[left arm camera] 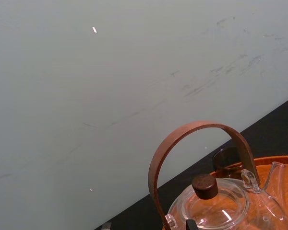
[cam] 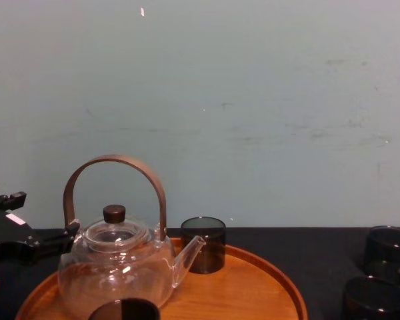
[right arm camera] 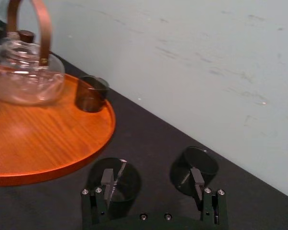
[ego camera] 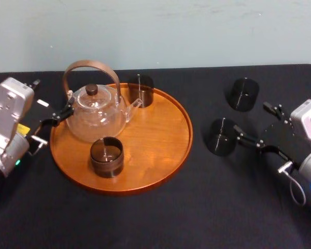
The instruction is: Pick up the glass from the table and place it on the tray.
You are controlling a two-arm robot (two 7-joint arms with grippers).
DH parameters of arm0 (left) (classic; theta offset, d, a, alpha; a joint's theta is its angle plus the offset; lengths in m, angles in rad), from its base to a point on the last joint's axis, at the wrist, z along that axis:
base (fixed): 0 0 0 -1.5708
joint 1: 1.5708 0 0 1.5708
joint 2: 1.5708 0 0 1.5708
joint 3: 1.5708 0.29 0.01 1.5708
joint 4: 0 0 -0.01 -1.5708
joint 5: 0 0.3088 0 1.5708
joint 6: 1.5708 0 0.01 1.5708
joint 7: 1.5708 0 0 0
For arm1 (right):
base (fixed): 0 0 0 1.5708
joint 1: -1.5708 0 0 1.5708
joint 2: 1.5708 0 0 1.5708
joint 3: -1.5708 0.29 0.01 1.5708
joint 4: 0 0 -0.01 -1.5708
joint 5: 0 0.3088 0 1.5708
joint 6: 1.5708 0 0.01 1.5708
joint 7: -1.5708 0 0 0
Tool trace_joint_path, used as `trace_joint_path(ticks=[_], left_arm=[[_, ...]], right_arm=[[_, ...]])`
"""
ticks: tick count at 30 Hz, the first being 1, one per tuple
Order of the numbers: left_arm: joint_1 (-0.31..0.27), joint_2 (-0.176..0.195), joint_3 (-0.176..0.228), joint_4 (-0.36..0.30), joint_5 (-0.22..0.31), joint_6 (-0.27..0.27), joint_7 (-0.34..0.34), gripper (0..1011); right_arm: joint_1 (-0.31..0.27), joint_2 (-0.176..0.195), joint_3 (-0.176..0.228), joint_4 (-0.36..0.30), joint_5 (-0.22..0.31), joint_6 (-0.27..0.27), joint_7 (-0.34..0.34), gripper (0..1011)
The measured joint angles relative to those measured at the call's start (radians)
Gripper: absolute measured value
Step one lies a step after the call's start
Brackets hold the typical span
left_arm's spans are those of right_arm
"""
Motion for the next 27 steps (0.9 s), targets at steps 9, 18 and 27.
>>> trace_joint_path(ticks=[9,18,27], left_arm=[[0.0,0.0,0.0,0.0,0.0,0.0,0.0,1009],[0.0,0.0,0.0,0.0,0.0,0.0,0.0,1010],[0.0,0.0,0.0,0.0,0.0,0.0,0.0,1010]], right_arm=[[-0.047,0.004,0.004,-0.039,-0.001,0.008,0.039,1002],[-0.05,-0.023,0.004,-0.019,-0.007,0.013,0.07,1002],[-0.04,-0.055,0.018,0.028,-0.001,0.016,0.095,1002]])
